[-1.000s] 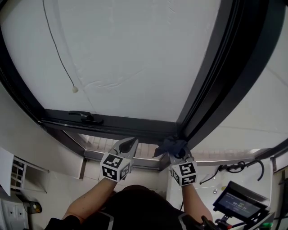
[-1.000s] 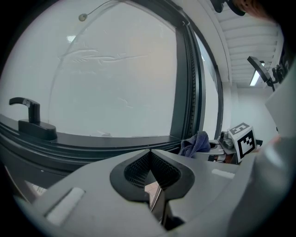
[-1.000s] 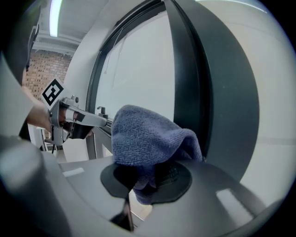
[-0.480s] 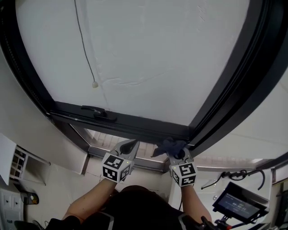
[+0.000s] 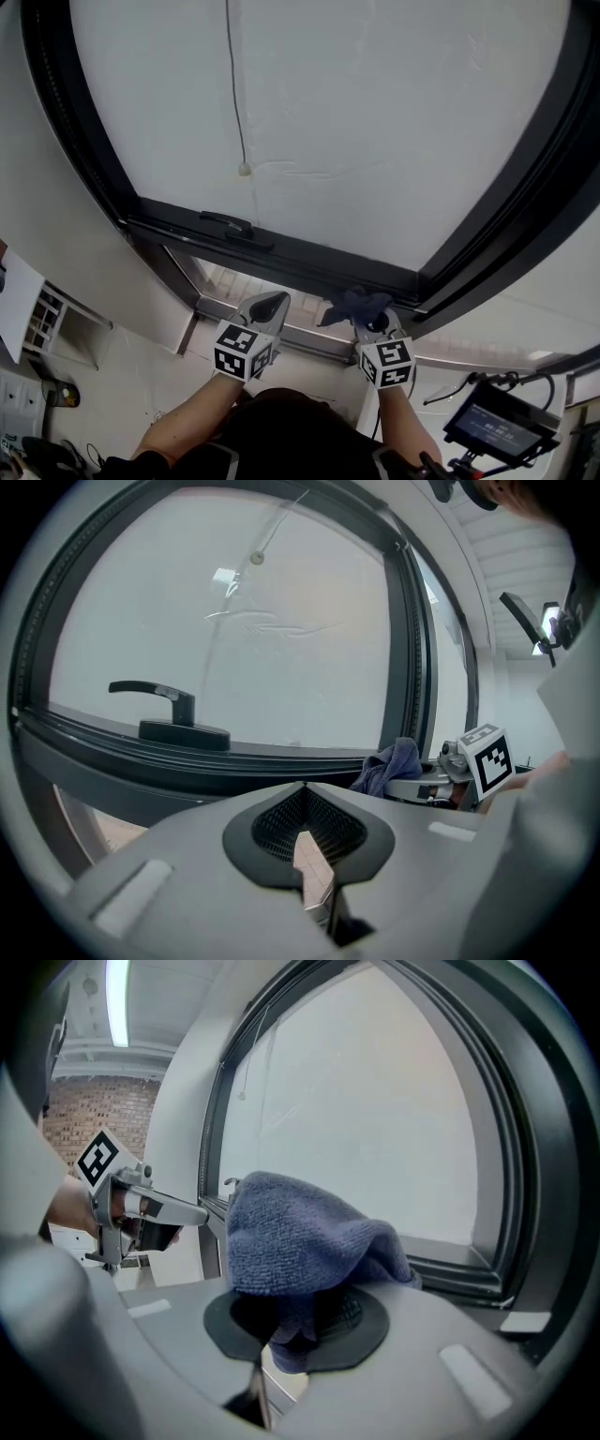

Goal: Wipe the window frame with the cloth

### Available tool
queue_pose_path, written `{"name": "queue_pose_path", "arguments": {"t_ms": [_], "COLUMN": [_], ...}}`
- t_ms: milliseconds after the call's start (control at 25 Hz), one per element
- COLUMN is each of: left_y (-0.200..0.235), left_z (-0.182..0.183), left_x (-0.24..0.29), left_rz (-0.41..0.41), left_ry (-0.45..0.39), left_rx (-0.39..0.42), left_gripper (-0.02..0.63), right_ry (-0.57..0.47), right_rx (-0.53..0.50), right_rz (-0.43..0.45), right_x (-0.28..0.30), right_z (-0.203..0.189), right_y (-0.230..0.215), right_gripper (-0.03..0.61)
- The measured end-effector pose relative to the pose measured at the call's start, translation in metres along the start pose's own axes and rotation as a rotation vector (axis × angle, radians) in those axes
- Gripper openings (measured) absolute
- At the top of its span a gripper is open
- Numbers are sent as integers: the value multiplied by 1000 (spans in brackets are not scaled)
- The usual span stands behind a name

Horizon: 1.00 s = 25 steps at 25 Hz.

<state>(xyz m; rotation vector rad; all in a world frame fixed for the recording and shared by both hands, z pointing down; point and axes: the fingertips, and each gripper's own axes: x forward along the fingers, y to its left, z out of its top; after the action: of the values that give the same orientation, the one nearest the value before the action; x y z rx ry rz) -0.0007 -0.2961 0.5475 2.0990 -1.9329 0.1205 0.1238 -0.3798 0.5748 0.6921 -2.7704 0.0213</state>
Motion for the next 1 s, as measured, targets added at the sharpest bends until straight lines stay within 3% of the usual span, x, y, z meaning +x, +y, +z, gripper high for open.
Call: {"name": "queue_pose_path", "arguments": {"t_ms": [1000], "left_y": [102], "left_z": [-2], "left_x": [-78], "left_rz": [203], "left_ry": [-50], "left_rx": [-57], "left_gripper": [-6], "right_ry": [12], "right_rx": [-13], "right_rz": [121], "right_x": [71], "right_z": [23], "right_y": [82], "right_gripper": [55]}}
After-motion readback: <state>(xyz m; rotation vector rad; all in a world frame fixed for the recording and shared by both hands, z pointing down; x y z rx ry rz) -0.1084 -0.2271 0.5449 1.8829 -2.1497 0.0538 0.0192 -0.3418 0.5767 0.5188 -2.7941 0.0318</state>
